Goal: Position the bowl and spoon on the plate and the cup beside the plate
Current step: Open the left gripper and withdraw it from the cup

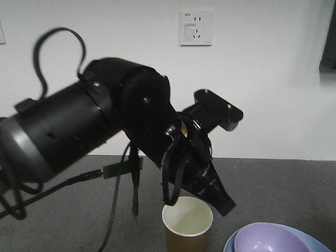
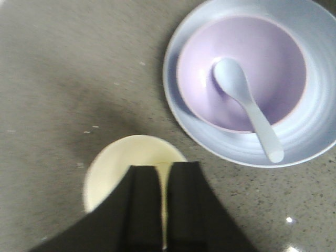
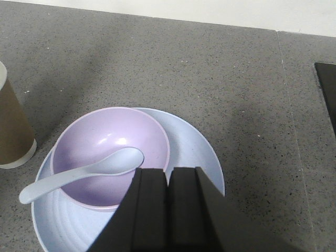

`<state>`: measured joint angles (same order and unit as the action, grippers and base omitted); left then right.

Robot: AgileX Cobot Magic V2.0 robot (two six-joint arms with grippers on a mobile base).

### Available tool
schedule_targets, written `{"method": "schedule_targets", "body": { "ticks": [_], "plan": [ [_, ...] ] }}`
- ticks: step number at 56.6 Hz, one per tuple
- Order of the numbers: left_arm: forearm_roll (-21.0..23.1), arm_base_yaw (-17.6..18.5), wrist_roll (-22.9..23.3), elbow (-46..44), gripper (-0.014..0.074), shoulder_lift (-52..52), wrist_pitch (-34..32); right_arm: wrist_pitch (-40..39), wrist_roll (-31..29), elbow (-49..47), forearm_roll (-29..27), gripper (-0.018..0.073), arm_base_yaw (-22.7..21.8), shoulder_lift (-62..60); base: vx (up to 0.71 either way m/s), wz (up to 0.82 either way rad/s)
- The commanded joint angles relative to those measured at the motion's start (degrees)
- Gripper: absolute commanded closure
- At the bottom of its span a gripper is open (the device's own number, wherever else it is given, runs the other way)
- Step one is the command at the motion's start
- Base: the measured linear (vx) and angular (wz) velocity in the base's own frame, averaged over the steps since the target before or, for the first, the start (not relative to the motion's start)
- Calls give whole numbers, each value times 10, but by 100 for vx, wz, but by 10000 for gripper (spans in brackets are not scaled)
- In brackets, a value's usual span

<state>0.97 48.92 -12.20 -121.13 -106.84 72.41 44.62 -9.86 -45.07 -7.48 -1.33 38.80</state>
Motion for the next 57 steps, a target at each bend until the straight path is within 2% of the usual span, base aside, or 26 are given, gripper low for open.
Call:
{"method": "schedule_targets", "body": {
  "ticks": [1,8,13,23,31,41,57],
  "plan": [
    [-19,1,6,-21,606,70,-27,-45,-5,-17,1,568,0,3,0,0],
    [-20,-1,5,24,604,132,-79,-48,-17,-17,-4,568,0,-2,0,0],
    [-20,-1,5,115,603,195,-141,-59,-42,-15,-15,568,0,-17,0,0],
    [-20,-1,11,403,603,364,-337,-151,-94,53,-87,568,0,-88,0,0],
    [-19,-1,52,606,603,483,-464,-210,-120,98,-109,568,0,-142,0,0],
    [-19,-1,65,733,603,566,-516,-230,-122,111,-105,568,0,-162,0,0],
    [-10,-1,68,752,603,600,-517,-228,-122,111,-109,568,0,-162,0,0]
  ]
}}
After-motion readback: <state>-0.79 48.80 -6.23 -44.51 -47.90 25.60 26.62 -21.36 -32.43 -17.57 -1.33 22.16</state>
